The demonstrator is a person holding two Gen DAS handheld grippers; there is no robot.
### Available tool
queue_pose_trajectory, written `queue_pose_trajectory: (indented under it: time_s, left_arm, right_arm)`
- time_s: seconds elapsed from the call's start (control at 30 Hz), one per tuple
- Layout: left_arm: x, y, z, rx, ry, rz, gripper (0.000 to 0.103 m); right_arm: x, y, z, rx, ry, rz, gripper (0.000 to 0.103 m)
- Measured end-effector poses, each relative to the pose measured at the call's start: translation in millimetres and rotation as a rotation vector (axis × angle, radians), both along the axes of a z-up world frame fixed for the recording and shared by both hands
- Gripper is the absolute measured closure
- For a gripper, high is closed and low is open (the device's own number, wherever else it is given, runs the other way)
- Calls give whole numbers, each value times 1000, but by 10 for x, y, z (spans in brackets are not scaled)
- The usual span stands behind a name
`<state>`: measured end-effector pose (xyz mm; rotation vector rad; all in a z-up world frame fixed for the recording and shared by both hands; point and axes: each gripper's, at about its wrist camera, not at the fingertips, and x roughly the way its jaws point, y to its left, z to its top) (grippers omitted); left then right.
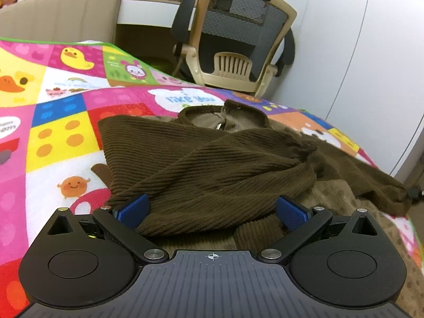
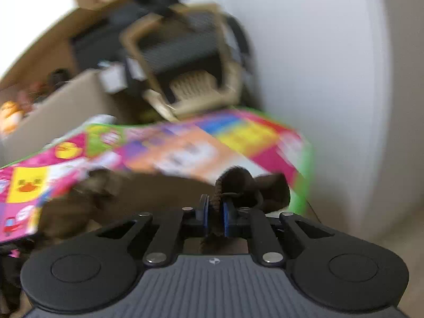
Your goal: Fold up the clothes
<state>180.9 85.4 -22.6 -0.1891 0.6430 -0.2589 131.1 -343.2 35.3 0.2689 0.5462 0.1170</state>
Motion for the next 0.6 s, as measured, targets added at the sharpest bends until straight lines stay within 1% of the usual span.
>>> queue_pose_trajectory:
  time_s: [0.1,0.13,0.2,0.27,0.33,0.4,0.47,0.5,0.57,0.6]
  left_arm:
    - [-33,126,92,-85,-1,-32,0]
    - [-66,165,151,-108,-13,-49,0]
    - [-195,209,298,-109,-61,-74,0]
    - [-336,227,413,-82,-101,-87,0]
    - [-424,210,454,-74,-112,-113,0]
    - [-477,168,458,-74,-109,-145,0]
    - [-523,133,450,-72,-103,-170,0]
    - [-531,131,433,-70,-94,-171,0]
    - [-544,132,399,-67,-74,-172,0]
    - [-538,146,386,-67,-64,-166,0]
  right_arm:
    - [202,513,556,-46,-118,131,94]
    - [265,692,683,-53,-145,174,94]
    - [393,1048,922,-66,-197,262,94]
    - [528,1368,1037,-75,-220,339,94]
    - [704,1723,1051,-79,-219,402,94]
    - [882,2074,991,-66,-195,463,95]
    - [960,2382,899,-39,-165,541,100]
    - [959,2502,848,-27,-156,592,100]
    - [956,2741,744,-4,-137,695,99]
    - [947,2830,707,7,-133,737,92]
